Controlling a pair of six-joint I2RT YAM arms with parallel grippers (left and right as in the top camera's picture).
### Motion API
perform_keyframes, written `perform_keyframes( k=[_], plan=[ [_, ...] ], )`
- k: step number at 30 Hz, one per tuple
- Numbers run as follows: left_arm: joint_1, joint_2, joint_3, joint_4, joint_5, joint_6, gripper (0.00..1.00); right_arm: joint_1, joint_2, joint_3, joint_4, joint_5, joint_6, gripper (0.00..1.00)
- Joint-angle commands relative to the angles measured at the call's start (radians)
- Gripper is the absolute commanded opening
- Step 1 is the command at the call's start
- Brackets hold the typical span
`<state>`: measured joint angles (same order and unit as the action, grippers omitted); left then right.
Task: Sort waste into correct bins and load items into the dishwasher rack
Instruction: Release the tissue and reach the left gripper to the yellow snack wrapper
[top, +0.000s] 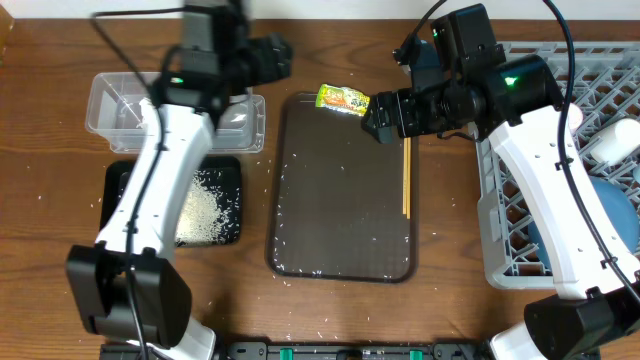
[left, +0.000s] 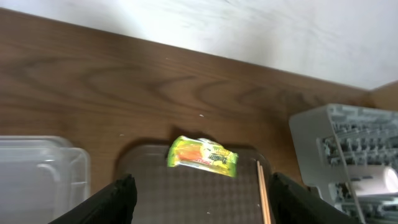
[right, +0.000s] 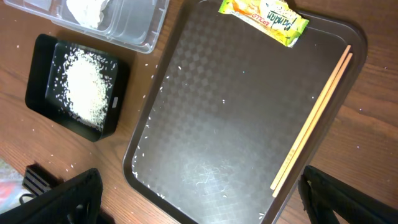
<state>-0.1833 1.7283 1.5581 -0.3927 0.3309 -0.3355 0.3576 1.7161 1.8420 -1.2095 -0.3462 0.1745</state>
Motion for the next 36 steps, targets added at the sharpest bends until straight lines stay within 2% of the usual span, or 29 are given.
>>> perform_keyframes(
  k=[1,4,9,17,22,36],
  plan=[
    [-0.047,0.033,0.003,0.039,-0.122,0.023,0.7,0.01,-0.005,0.0,0.002,-0.001,-0.011,0.99],
    [-0.096,0.077,0.003,0.101,-0.116,0.024,0.71,0.01,-0.005,0.0,0.002,-0.001,-0.011,0.99],
    [-0.158,0.178,0.003,0.197,-0.116,0.107,0.72,0.01,-0.005,0.0,0.002,-0.001,-0.011,0.99],
    [-0.172,0.335,0.003,0.317,-0.135,0.14,0.72,0.01,-0.005,0.0,0.002,-0.001,-0.011,0.99],
    [-0.171,0.383,0.003,0.328,-0.275,0.18,0.72,0.01,-0.005,0.0,0.002,-0.001,-0.011,0.99],
    [-0.174,0.488,0.003,0.326,-0.244,0.197,0.72,0.01,-0.005,0.0,0.002,-0.001,-0.011,0.99]
  ],
)
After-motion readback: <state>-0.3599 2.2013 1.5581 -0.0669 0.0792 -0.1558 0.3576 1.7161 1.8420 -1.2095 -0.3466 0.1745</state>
